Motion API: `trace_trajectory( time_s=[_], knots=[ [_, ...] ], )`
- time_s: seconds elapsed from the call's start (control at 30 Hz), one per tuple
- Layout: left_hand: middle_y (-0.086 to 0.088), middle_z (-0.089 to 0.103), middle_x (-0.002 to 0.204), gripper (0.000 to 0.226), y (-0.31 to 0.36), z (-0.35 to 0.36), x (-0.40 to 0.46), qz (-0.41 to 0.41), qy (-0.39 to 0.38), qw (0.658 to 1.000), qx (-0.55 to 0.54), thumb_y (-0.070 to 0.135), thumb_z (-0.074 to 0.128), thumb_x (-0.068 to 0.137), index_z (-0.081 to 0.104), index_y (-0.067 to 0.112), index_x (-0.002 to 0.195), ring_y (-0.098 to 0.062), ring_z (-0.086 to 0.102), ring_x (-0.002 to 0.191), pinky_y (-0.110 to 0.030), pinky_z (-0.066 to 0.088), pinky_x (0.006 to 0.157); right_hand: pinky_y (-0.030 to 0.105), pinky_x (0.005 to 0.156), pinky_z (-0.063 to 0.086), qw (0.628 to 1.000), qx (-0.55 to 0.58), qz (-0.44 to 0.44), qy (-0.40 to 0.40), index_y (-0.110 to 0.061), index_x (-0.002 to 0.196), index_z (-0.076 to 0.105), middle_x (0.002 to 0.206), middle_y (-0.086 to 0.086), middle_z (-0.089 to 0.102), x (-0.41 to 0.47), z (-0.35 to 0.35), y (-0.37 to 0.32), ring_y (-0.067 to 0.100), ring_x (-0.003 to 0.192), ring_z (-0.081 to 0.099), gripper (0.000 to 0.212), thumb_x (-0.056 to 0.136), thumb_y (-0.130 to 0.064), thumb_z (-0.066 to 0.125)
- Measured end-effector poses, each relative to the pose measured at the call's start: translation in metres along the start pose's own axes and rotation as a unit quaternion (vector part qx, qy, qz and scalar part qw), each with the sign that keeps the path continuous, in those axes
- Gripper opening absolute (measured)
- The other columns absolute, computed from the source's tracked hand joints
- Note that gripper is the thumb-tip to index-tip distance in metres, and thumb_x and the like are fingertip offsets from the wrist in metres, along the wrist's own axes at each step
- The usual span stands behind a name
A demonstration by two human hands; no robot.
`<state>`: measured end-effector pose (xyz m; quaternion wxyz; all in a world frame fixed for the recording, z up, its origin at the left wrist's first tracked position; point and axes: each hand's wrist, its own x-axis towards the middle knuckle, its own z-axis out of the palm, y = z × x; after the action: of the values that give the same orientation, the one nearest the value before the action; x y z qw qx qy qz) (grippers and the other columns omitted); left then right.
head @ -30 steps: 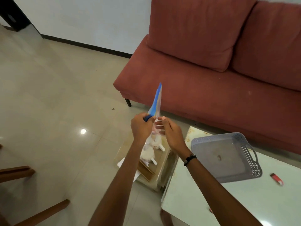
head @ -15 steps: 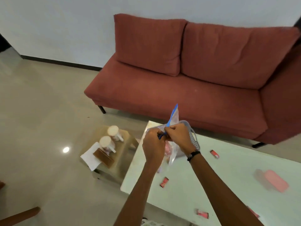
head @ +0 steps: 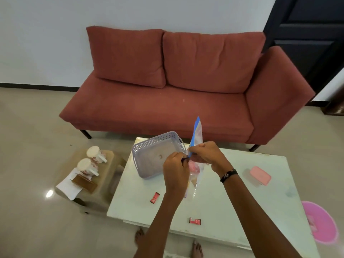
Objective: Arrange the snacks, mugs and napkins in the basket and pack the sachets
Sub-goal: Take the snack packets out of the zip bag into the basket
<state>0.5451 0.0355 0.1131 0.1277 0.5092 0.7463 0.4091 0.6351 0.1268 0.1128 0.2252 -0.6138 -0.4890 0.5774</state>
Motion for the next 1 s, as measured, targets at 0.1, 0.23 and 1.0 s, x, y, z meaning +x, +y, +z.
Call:
trace_trajectory(
  time_s=[0.1,0.23,1.0],
  knots=[
    [-0.013,0.071,0.086,0.021,0.004,0.008,-0.013,-0.024,-0.024,0.999,-0.009,0.022,0.066,0.085,0.068,0.001,0.087,-0.013,0.054,0.071,-0.019,0.045,0.073,0.014,0.047,0.052,0.999,-0.025,0.022,-0.002,0.002,0.073,0.069,0.073,0.009,0.068,-0.008,-0.011,0.009,0.014,0.06,0.068,0.009,0.077,-0.005,0.071],
    [-0.008,0.069,0.096,0.031,0.011,0.008,-0.021,-0.092,-0.109,0.985,-0.1,0.035,0.065,0.084,0.066,0.007,0.096,-0.011,0.058,0.081,-0.023,0.052,0.08,0.009,0.044,0.047,1.0,0.004,0.011,0.006,0.007,0.082,0.071,0.076,0.011,0.068,-0.02,-0.019,0.019,0.011,0.056,0.063,0.013,0.079,-0.006,0.072],
    [-0.021,0.071,0.098,0.023,0.003,-0.02,-0.03,-0.18,-0.188,0.942,-0.212,0.016,0.055,0.092,0.069,-0.002,0.098,-0.033,0.067,0.091,-0.041,0.056,0.086,0.012,0.049,0.053,0.936,0.292,0.137,-0.14,-0.01,0.061,0.074,0.06,0.003,0.067,-0.047,0.0,0.043,0.008,0.047,0.056,0.024,0.053,-0.03,0.084]
  ],
)
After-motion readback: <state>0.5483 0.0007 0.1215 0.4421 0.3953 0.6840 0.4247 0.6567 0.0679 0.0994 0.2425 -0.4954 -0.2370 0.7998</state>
